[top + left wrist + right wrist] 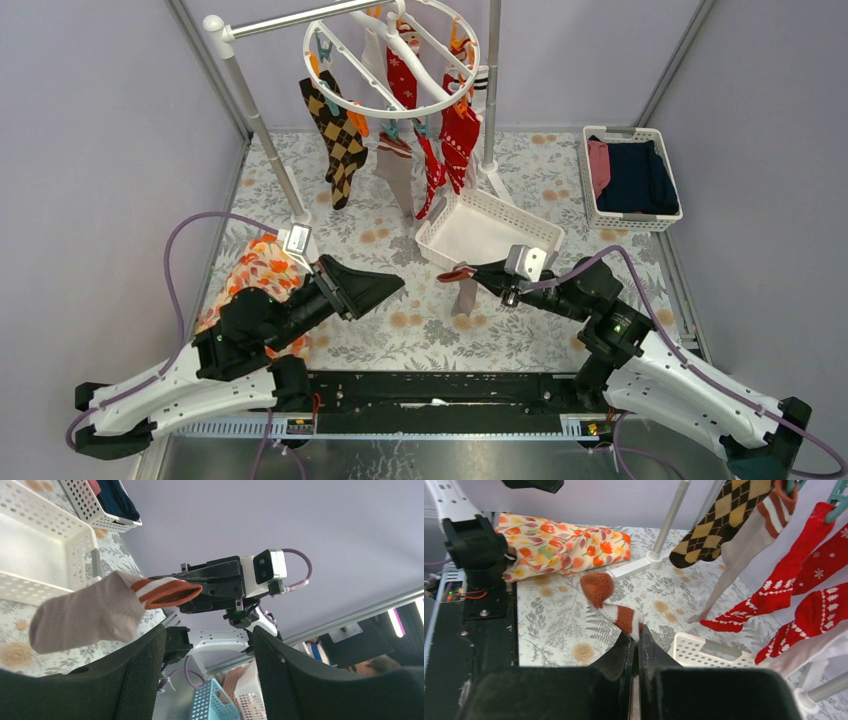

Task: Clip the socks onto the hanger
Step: Pick up the sock from the bin.

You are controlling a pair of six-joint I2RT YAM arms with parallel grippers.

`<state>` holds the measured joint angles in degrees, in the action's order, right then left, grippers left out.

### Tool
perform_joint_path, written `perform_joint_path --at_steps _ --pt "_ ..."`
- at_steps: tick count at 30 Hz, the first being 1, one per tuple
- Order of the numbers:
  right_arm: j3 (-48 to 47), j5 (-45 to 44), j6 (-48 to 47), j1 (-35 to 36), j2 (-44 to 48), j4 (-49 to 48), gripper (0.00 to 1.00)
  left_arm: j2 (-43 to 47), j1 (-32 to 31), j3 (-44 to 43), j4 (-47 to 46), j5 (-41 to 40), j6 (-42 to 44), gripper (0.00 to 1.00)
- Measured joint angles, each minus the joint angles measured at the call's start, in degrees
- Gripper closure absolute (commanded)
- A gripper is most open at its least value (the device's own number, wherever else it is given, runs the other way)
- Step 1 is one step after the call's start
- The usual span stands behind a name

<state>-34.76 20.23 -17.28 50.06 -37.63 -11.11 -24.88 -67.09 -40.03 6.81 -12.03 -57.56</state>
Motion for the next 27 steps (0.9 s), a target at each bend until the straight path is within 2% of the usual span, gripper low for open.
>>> perform_joint_path --at_steps 5,11,13,15,20,27 --pt "1.49 -2.05 -2.01 0.0 -0.52 -3.04 1.0 -4.22 0.0 2.49 -5.27 -0.42 -6.27 0.37" --pt "2.97 -3.78 -4.81 0.0 -0.55 -6.56 1.0 -12.76 0.0 3.02 -8.98 0.24 -12.5 0.56" --pt "3.28 -4.31 -5.6 0.0 -0.52 -7.76 1.0 -12.94 0.0 4.22 -10.62 0.04 -14.93 0.57" --pt "3.8 -4.31 -6.14 0.0 -0.5 -9.35 1.0 -12.48 0.0 6.86 -13.53 -0.22 -17.88 0.56" --pt "4.87 -4.22 -6.56 0.0 -0.59 -11.15 1.0 -13.51 0.0 10.6 -16.5 -1.55 -20.52 0.41" --pt "5.09 -3.8 -7.02 0.0 -0.48 -11.96 1.0 -13.66 0.04 10.62 -20.83 -4.33 -20.09 0.42"
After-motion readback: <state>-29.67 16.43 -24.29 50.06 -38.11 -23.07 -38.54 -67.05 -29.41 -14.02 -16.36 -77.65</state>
